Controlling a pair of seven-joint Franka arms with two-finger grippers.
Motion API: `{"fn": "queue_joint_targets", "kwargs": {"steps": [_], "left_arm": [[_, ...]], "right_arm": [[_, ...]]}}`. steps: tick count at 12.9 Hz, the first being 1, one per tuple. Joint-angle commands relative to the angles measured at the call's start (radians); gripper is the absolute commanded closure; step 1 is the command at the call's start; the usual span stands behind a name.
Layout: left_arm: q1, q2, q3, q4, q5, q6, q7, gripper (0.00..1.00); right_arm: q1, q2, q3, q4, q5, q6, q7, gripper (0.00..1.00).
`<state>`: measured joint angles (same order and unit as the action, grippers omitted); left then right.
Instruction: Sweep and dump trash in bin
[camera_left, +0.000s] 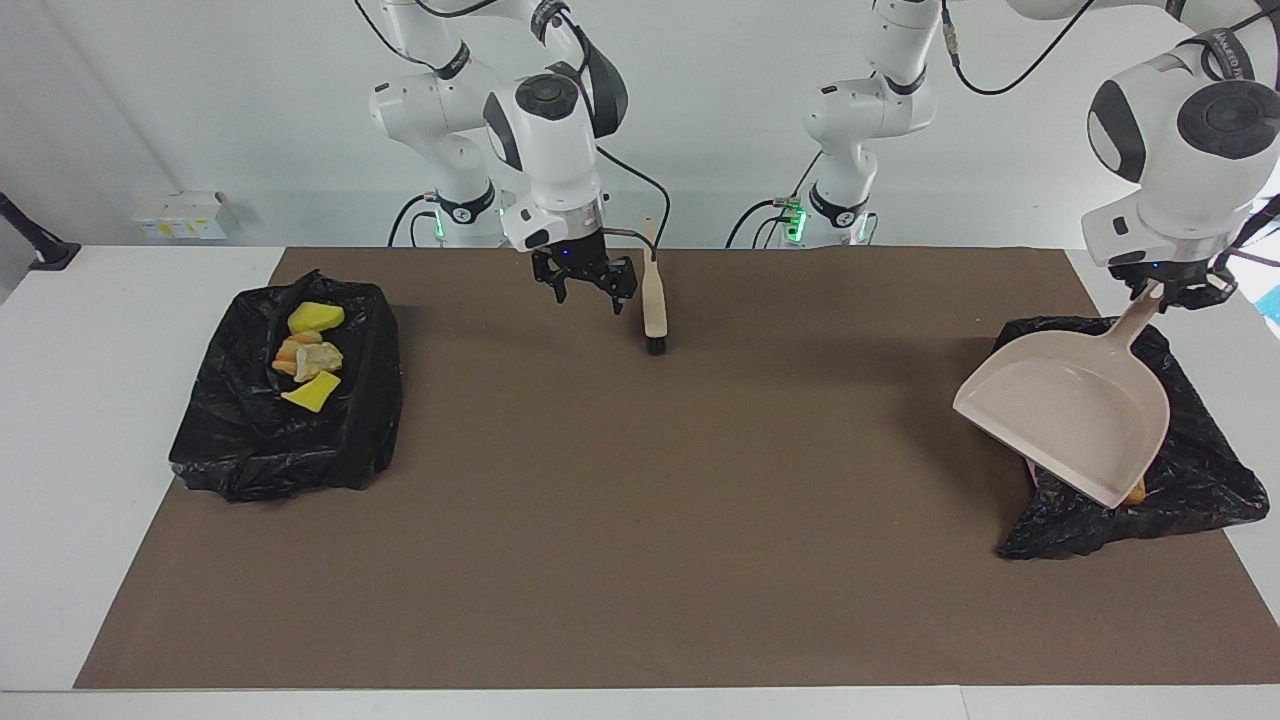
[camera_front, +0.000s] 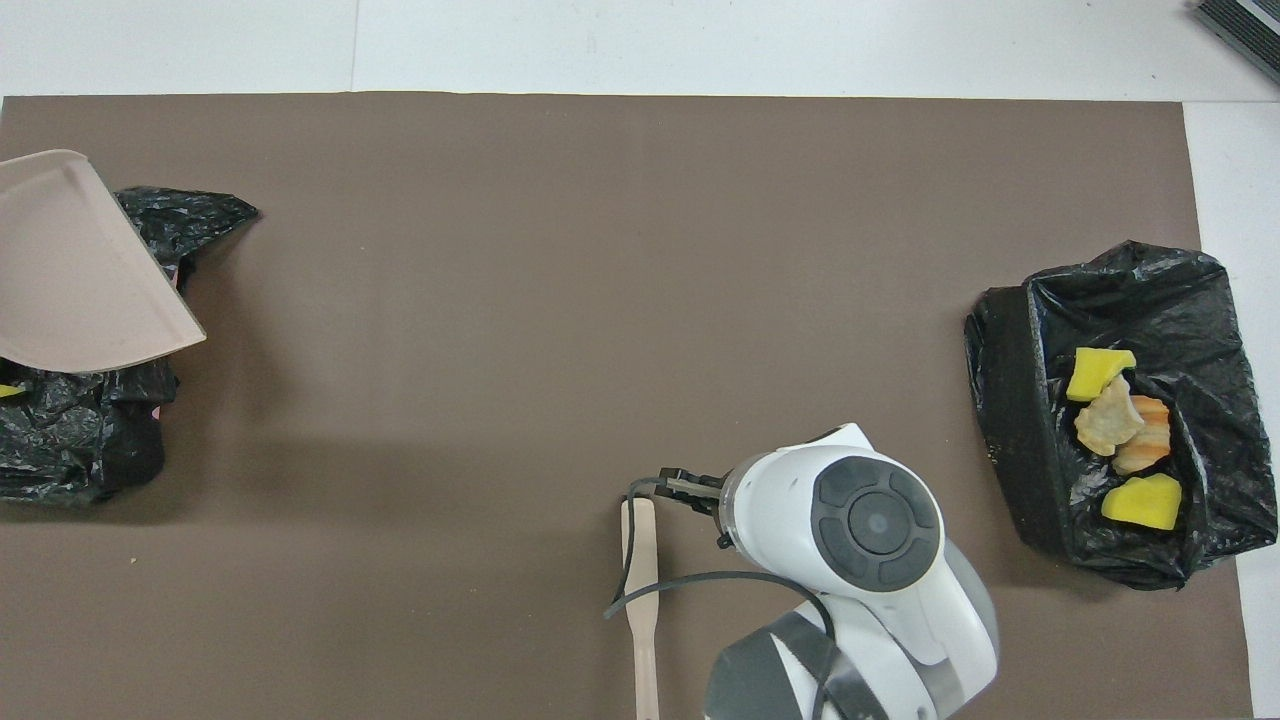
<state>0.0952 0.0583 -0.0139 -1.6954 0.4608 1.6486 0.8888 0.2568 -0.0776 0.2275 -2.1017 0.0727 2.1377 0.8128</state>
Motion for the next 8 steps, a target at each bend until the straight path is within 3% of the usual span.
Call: {"fn": "queue_joint_targets", "kwargs": {"steps": [1,4,8], "left_arm": [[-0.069,-0.081,0.011,-0.119,-0.067,0.000,-0.196,1.00],[-0.150,-0.087,0.009,-0.148,-0.153,0.003,-0.489,1.00],[-0.287,-0.087,0.009,-0.148,-0.241,0.003,-0.724,1.00]], "right_arm": [[-0.097,0.039,0.013,0.135,-0.021,-0.047,-0.119,0.00],[-0.194,0.044,0.013,0.247,-0.024,-0.128,-0.294,0.00],[-0.246,0.044,0.010,0.339,-0.106,-0.189,-0.359,0.00]]}}
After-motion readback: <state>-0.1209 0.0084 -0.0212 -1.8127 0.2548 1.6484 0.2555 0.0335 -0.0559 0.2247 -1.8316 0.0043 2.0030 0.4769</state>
